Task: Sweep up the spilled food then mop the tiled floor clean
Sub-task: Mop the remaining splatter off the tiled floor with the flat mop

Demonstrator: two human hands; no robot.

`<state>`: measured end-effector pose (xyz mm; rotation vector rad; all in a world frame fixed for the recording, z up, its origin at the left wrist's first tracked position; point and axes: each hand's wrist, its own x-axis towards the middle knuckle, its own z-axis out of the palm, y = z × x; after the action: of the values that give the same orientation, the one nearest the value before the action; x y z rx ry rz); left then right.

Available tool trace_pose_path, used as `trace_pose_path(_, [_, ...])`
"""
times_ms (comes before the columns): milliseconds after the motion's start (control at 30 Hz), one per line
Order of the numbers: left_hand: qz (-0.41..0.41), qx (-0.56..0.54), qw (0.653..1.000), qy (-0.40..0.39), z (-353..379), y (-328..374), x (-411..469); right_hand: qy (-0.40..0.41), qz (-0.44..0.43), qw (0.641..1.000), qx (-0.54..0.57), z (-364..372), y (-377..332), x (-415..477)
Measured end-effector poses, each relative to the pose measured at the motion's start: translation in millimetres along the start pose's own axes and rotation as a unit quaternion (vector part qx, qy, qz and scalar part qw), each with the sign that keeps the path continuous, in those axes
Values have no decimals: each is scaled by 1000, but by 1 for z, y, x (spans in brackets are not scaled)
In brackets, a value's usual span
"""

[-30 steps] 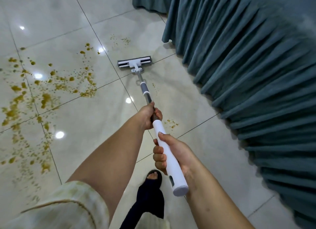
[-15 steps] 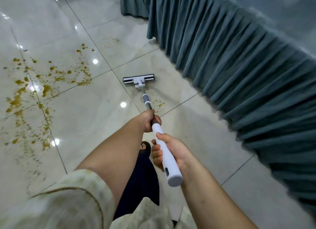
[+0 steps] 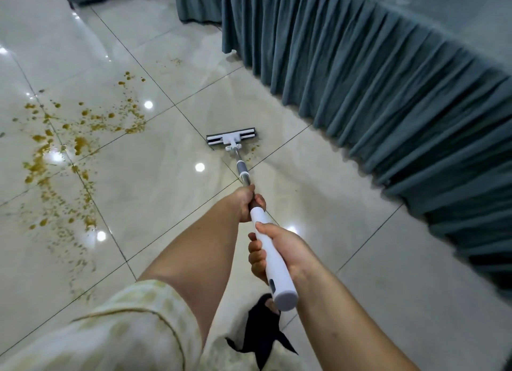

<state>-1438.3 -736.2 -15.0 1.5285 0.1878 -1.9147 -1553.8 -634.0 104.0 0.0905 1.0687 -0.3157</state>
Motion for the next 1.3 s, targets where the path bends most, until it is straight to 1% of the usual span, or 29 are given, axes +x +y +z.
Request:
trace_pose_path(367, [-3, 37, 999, -25, -93, -98, -65, -24, -15, 998, 57, -3, 159, -22])
trace_pose_path(600, [-8, 46, 999, -26, -113, -155, -104, -15, -17, 998, 59, -24, 218, -55])
trace_pose_path(833, [-12, 14, 1000, -17, -101, -234, -110, 2, -9, 1000, 19, -88, 253, -90])
trace_pose_path(1100, [7, -56, 998, -14, -27, -348, -125, 11, 11, 999, -33, -211, 251, -161])
trace_pose_path(1200, [10, -54, 999, -3, -7, -370, -134, -3, 18, 999, -38, -235, 249, -179])
trace_pose_path(1300, [9, -47, 999, 19, 5, -374, -137, -19, 21, 999, -38, -243, 244, -188])
